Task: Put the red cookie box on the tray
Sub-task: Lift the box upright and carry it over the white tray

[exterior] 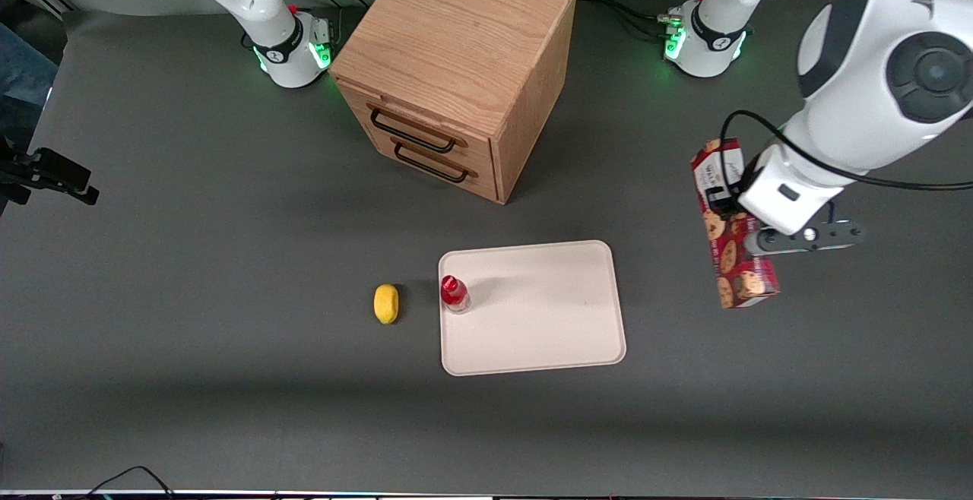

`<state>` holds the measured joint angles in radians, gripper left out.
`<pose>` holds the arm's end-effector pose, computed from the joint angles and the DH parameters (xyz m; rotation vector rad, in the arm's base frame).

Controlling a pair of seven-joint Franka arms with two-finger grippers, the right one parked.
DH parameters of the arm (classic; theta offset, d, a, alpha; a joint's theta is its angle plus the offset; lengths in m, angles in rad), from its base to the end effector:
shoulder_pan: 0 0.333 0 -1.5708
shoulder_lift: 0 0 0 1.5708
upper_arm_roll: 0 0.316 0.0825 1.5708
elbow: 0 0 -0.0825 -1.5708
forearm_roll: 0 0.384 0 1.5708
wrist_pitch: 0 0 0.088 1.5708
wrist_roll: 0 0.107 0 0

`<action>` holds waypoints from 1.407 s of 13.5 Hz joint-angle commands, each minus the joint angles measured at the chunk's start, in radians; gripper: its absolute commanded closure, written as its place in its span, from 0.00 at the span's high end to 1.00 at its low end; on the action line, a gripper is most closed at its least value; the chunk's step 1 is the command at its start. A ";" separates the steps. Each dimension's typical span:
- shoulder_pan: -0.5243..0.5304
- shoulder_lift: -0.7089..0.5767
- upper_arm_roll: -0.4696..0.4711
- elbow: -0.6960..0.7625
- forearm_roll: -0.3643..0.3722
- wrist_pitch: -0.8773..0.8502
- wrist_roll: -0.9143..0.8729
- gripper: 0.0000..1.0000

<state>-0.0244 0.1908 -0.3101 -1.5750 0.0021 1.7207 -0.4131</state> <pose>0.5857 -0.1879 0.5284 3.0989 0.1279 -0.0837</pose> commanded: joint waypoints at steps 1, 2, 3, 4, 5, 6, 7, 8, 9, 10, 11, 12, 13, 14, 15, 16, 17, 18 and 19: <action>-0.006 0.076 -0.072 0.033 0.004 0.083 -0.107 0.00; -0.008 0.103 -0.087 0.033 0.007 0.123 -0.145 0.00; -0.015 0.133 -0.101 0.032 0.024 0.154 -0.188 0.00; -0.031 0.162 -0.107 0.033 0.068 0.181 -0.235 0.00; -0.037 0.201 -0.124 0.033 0.116 0.210 -0.301 0.00; -0.040 0.241 -0.145 0.033 0.159 0.245 -0.359 0.00; -0.040 0.286 -0.164 0.032 0.188 0.281 -0.403 0.00; -0.043 0.324 -0.175 0.032 0.215 0.308 -0.417 0.00; -0.054 0.352 -0.178 0.030 0.234 0.347 -0.427 0.00; -0.060 0.367 -0.178 0.024 0.246 0.387 -0.435 0.00; -0.060 0.393 -0.178 0.024 0.259 0.405 -0.437 0.00; -0.060 0.416 -0.178 0.024 0.284 0.414 -0.437 0.00; -0.060 0.444 -0.178 0.024 0.318 0.427 -0.438 0.00; -0.060 0.462 -0.178 0.024 0.343 0.444 -0.444 0.00; -0.058 0.482 -0.176 0.023 0.352 0.453 -0.449 0.00; -0.058 0.498 -0.173 0.023 0.354 0.461 -0.449 0.00; -0.058 0.515 -0.170 0.021 0.354 0.473 -0.451 0.00; -0.058 0.530 -0.170 0.014 0.352 0.482 -0.452 0.00; -0.058 0.542 -0.169 0.004 0.352 0.491 -0.452 0.00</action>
<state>-0.0791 0.7097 -0.4780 -1.5747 0.3338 2.1946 -0.8390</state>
